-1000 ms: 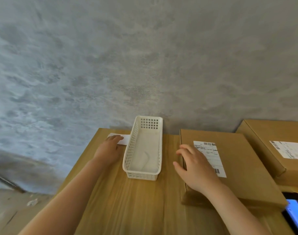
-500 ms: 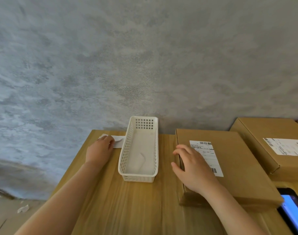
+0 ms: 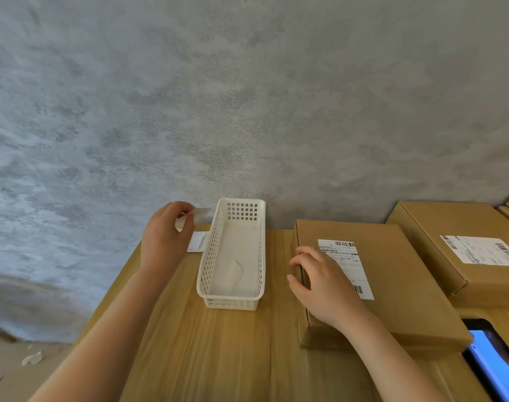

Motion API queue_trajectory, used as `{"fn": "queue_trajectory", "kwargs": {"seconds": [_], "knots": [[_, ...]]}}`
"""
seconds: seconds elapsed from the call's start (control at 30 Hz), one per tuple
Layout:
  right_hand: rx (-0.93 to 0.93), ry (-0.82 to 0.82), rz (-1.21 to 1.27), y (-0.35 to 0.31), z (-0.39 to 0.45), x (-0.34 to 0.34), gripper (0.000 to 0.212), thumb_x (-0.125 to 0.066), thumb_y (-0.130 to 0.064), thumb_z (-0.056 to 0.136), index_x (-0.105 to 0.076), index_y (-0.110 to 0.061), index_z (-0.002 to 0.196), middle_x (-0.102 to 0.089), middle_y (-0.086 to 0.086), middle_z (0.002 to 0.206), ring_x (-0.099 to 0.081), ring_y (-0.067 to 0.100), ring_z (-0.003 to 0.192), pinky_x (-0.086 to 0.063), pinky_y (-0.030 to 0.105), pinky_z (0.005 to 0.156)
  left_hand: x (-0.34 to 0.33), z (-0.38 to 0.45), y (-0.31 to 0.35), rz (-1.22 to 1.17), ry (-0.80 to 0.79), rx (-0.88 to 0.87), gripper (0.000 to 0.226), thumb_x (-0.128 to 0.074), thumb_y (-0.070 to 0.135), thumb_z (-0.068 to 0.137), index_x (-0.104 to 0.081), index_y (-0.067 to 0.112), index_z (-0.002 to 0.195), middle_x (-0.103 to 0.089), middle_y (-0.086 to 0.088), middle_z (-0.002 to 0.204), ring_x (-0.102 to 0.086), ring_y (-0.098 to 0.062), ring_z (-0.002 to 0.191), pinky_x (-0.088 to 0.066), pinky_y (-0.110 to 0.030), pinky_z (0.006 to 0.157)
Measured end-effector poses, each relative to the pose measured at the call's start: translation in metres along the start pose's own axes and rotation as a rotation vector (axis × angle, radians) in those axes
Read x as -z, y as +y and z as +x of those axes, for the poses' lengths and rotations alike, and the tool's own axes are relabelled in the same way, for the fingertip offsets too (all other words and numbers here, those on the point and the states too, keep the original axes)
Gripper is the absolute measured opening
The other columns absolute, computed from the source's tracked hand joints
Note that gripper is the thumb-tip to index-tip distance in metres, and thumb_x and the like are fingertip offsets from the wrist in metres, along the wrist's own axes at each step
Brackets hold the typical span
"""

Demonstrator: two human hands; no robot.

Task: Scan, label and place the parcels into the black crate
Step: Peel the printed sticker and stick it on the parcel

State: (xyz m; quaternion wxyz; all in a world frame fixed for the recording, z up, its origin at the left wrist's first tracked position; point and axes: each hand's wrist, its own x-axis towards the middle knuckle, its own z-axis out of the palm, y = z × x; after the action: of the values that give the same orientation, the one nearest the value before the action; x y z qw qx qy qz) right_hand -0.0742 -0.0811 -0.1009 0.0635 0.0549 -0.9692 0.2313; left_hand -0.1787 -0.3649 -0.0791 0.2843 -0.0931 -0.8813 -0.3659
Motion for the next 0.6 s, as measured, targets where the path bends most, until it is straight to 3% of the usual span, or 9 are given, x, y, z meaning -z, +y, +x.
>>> {"fn": "queue_trajectory", "kwargs": {"seconds": [0.1,0.17,0.27,0.37,0.43,0.5,0.6], "knots": [[0.011,0.107,0.209,-0.002,-0.002,0.009,0.021,-0.05,-0.039,0.098,-0.065,-0.029,0.108,-0.057,-0.019,0.122,-0.049,-0.002,0.119,-0.044,0.03,0.105,0.004,-0.019,0.049,-0.085,0.001,-0.194,0.012,-0.062,0.01,0.091,-0.068,0.019,0.095,-0.064,0.011,0.095,-0.057,-0.01,0.092,-0.043,-0.028,0.083],[0.045,0.228,0.279,-0.004,-0.008,0.014,0.027,-0.044,-0.044,0.097,-0.067,-0.028,0.095,-0.065,-0.017,0.095,-0.06,0.003,0.097,-0.053,0.032,0.086,0.0,-0.041,0.075,-0.1,-0.039,-0.3,0.015,-0.057,0.017,0.09,-0.071,0.02,0.094,-0.065,0.01,0.098,-0.054,-0.007,0.095,-0.041,-0.024,0.084],[0.038,0.238,0.428,-0.015,-0.026,0.016,0.044,-0.038,-0.056,0.096,-0.066,-0.026,0.081,-0.065,-0.005,0.07,-0.063,0.012,0.071,-0.052,0.037,0.069,-0.012,-0.074,0.099,-0.095,-0.087,-0.427,0.019,-0.055,0.02,0.088,-0.073,0.023,0.093,-0.066,0.01,0.098,-0.057,-0.009,0.094,-0.042,-0.027,0.084],[-0.041,0.17,0.691,-0.031,-0.041,0.022,0.054,-0.041,-0.058,0.096,-0.068,-0.017,0.075,-0.068,0.003,0.071,-0.064,0.012,0.066,-0.05,0.025,0.065,-0.023,-0.098,0.111,-0.106,-0.1,-0.487,0.018,-0.057,0.02,0.089,-0.073,0.024,0.095,-0.066,0.01,0.098,-0.06,-0.012,0.094,-0.044,-0.029,0.084],[-0.099,0.142,0.8,-0.033,-0.047,0.026,0.044,-0.049,-0.045,0.099,-0.07,-0.013,0.078,-0.07,0.005,0.071,-0.063,0.009,0.064,-0.047,0.018,0.062,-0.028,-0.108,0.116,-0.135,-0.129,-0.5,0.021,-0.057,0.018,0.09,-0.073,0.026,0.1,-0.066,0.011,0.099,-0.059,-0.011,0.095,-0.043,-0.028,0.085],[-0.167,0.141,0.847,-0.031,-0.053,0.028,0.03,-0.054,-0.03,0.098,-0.07,-0.012,0.08,-0.071,0.003,0.071,-0.061,0.005,0.06,-0.047,0.016,0.061,-0.031,-0.115,0.119,-0.153,-0.168,-0.494,0.023,-0.057,0.018,0.091,-0.073,0.026,0.105,-0.066,0.012,0.102,-0.059,-0.011,0.097,-0.044,-0.027,0.086],[-0.24,0.164,0.81,-0.019,-0.062,0.026,0.027,-0.055,-0.023,0.099,-0.066,-0.01,0.079,-0.069,0.001,0.069,-0.059,0.005,0.06,-0.047,0.02,0.062,-0.034,-0.123,0.119,-0.154,-0.218,-0.401,0.03,-0.061,0.01,0.087,-0.069,0.027,0.111,-0.063,0.015,0.111,-0.056,-0.007,0.108,-0.043,-0.025,0.093]]}}
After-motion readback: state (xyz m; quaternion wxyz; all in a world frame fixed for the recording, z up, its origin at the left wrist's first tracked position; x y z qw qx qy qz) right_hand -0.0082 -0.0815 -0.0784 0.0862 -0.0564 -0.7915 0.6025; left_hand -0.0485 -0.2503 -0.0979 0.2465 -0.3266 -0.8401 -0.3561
